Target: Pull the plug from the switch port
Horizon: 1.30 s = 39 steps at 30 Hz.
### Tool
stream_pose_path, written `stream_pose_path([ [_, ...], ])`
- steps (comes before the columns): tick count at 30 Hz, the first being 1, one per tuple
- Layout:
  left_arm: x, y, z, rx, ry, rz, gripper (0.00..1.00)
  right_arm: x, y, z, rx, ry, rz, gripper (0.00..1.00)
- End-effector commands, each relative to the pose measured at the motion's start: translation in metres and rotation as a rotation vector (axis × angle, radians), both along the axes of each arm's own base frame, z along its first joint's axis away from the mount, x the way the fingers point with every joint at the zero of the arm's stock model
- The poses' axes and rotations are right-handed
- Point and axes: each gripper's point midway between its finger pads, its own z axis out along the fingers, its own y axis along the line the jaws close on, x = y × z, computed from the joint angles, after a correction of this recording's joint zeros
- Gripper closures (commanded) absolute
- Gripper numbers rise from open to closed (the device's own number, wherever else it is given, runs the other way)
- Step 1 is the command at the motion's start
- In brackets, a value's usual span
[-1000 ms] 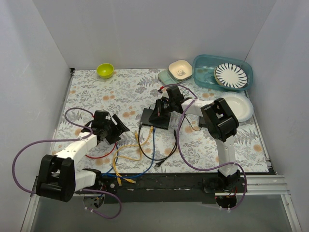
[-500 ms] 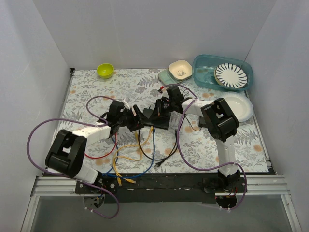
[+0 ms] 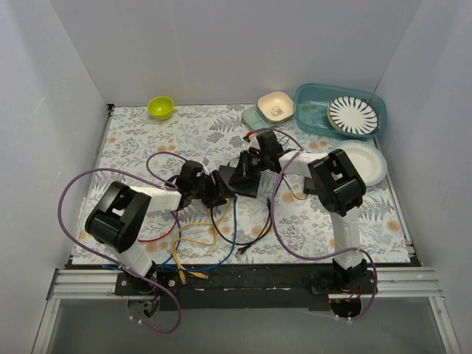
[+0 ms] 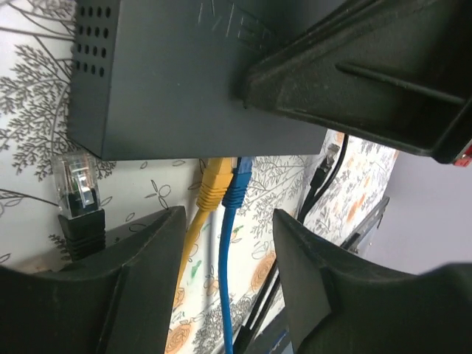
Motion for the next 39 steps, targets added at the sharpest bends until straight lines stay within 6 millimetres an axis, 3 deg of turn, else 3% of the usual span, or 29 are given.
stream_pose_path([
  [1,0.010,0.022,-0.018,0.125,-0.003,0.097,0.49,-0.016,-0.043,-0.067,-0.232,0.092,-0.066,0.88],
  [5,0.019,0.034,-0.022,0.186,-0.019,0.161,0.47,-0.017,-0.047,-0.067,-0.232,0.096,-0.071,0.88],
  [8,0.024,0.031,-0.026,0.192,-0.027,0.144,0.47,-0.017,-0.048,-0.067,-0.232,0.095,-0.073,0.88],
  [10,0.021,0.033,-0.038,0.219,0.010,0.140,0.49,-0.017,-0.049,-0.067,-0.230,0.097,-0.073,0.88],
  [19,0.009,0.031,-0.055,0.198,0.057,0.124,0.63,-0.014,-0.051,-0.067,-0.226,0.096,-0.076,0.88],
  [24,-0.003,0.021,-0.050,0.126,0.043,0.050,0.58,-0.014,-0.051,-0.067,-0.224,0.098,-0.074,0.88],
  [32,-0.015,0.024,-0.063,0.154,0.067,-0.009,0.58,-0.012,-0.050,-0.068,-0.223,0.100,-0.076,0.88],
  [39,-0.013,0.034,-0.070,0.239,0.060,-0.007,0.67,-0.012,-0.050,-0.068,-0.221,0.100,-0.076,0.88],
])
